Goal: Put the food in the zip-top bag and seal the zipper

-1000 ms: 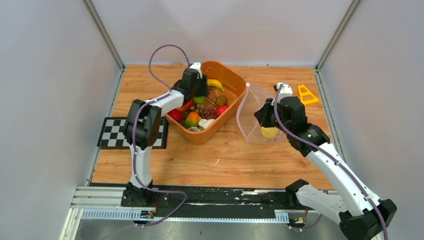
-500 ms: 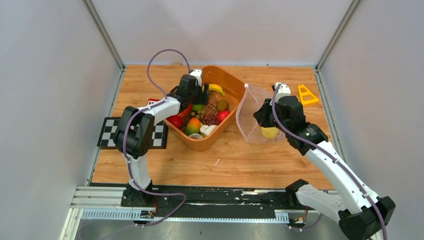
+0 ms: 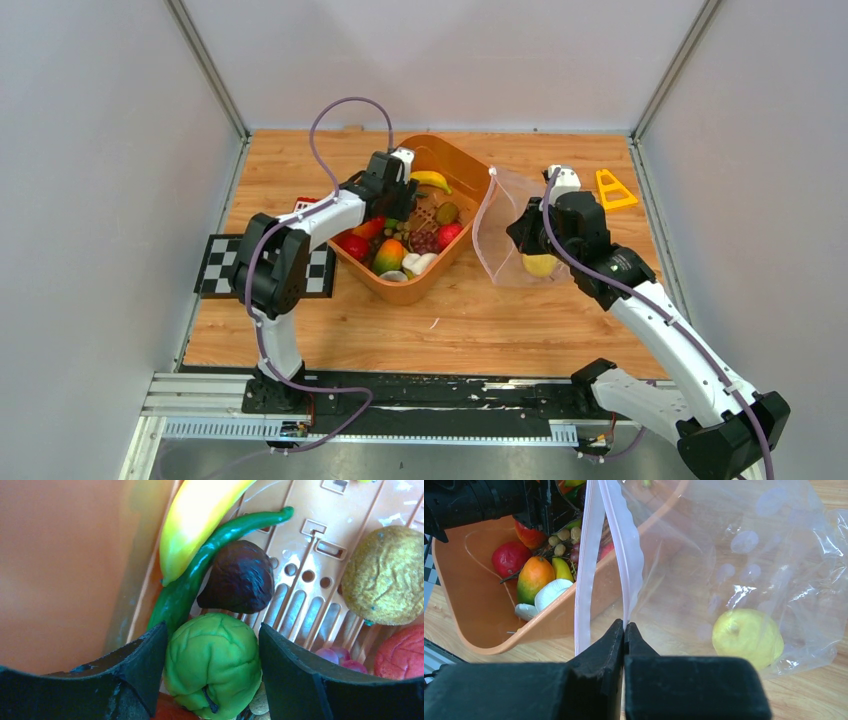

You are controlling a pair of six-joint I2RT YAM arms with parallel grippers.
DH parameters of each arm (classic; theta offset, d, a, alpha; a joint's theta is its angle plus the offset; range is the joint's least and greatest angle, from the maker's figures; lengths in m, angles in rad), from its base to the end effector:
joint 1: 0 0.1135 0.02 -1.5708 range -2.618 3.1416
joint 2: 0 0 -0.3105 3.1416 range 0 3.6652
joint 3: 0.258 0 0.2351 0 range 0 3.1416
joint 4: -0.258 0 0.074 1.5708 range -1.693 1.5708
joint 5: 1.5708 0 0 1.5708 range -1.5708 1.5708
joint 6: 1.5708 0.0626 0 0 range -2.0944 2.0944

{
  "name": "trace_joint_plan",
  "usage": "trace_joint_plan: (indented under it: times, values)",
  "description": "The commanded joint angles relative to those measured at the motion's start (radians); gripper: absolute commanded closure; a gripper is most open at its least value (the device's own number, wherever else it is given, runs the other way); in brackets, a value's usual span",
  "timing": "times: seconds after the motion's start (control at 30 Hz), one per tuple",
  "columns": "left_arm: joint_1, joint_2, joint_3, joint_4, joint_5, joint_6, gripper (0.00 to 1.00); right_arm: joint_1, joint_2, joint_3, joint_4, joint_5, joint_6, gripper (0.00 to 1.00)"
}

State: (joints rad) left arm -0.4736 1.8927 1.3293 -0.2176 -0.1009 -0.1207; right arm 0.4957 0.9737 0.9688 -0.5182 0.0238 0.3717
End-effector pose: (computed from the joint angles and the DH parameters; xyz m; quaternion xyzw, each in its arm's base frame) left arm 0.3938 -0.1947 0.2414 0.1427 0.9110 -0.0680 0.3810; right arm 0.1690 0.0897 0.3609 -0.0477 0.8645 0.2008 0.4582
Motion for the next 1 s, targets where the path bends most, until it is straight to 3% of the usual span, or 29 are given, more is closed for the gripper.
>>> trace_joint_plan:
  times: [0.0,0.23,0.97]
  values:
    - [-0.042,0.005,0.042,-0.104,-0.005,0.021,0.35,-0.005,-0.009,0.017,0.027,-0.008,-0.01,1.0]
    - [-0.049,-0.088,0.032,-0.057,0.077,-0.015,0.51,-0.005,-0.03,0.011,0.021,-0.003,-0.007,1.0]
    - [-0.06,-0.418,-0.123,0.223,0.378,-0.253,0.49,-0.005,-0.025,0.009,0.042,0.008,-0.004,1.0]
